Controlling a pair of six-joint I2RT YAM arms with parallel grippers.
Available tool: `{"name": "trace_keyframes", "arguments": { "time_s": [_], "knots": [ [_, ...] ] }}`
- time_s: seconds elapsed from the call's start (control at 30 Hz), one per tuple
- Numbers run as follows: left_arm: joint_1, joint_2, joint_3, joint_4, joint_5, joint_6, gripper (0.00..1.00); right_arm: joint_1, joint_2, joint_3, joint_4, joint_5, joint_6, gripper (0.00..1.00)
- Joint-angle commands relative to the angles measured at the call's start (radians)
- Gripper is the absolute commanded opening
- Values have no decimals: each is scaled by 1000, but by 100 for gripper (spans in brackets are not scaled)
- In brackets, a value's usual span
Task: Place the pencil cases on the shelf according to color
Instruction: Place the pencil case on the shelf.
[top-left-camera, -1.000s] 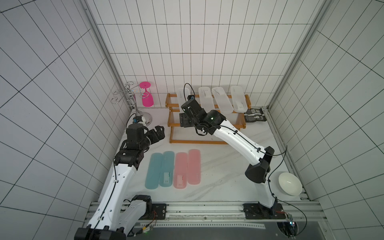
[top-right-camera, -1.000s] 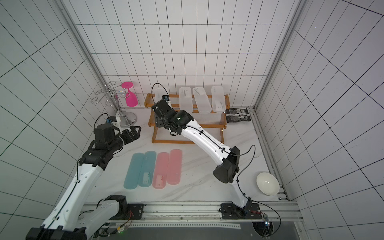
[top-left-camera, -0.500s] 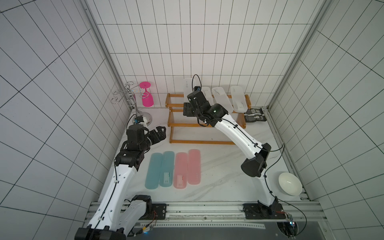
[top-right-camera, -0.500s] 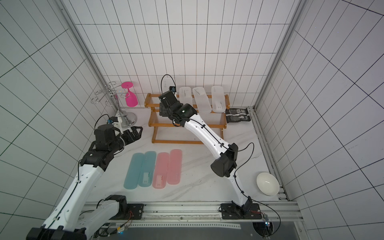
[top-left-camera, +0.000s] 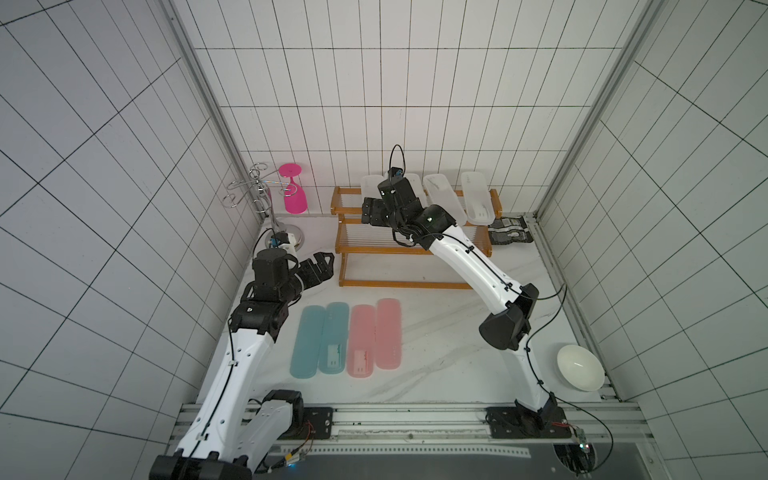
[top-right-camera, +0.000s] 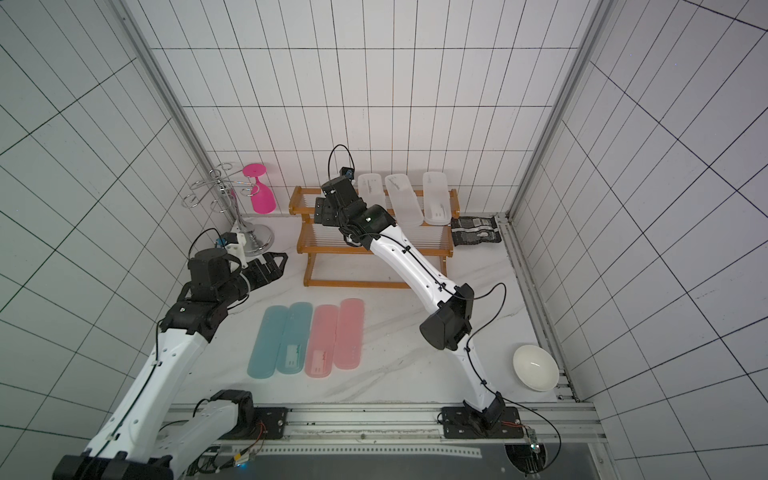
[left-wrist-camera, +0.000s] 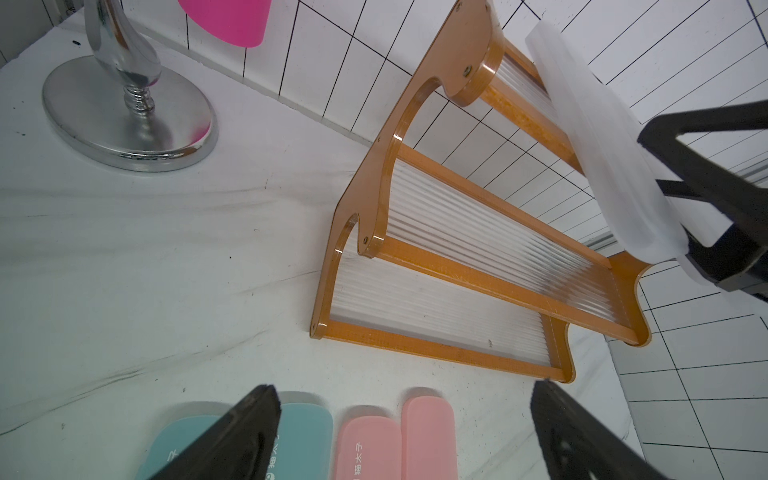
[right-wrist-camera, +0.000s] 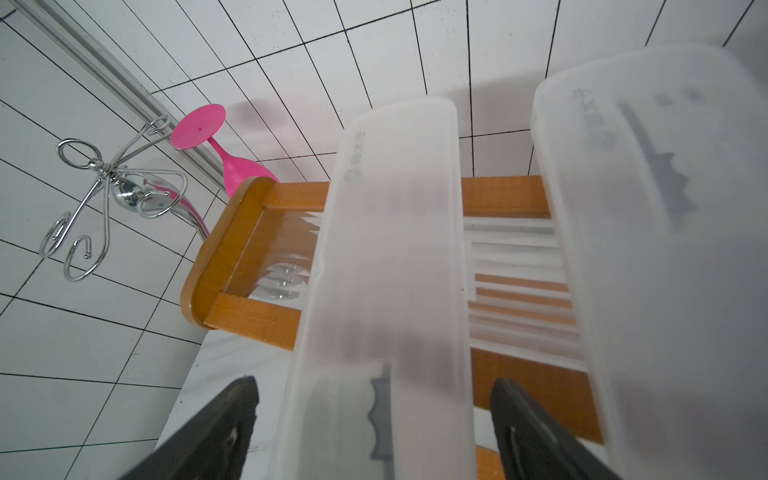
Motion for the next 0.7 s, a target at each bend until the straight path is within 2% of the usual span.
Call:
{"name": "trace_keyframes", "arguments": {
  "time_s": [0.0,0.37,0.53,0.67],
  "knots": [
    [6,-12,-13,22,24,-3,98,-11,23,43,42,-29,39,94],
    [9,-9,-21,26,26,-3,99,-10,-72,29,125,-140,77,96],
    [7,-4,-24,29,19,1,99,-9,-192,-24,32,-57,33,97],
    [7,2,21,-61,23,7,98,-7,-345,-162,-59,8,-5,98]
  ]
}}
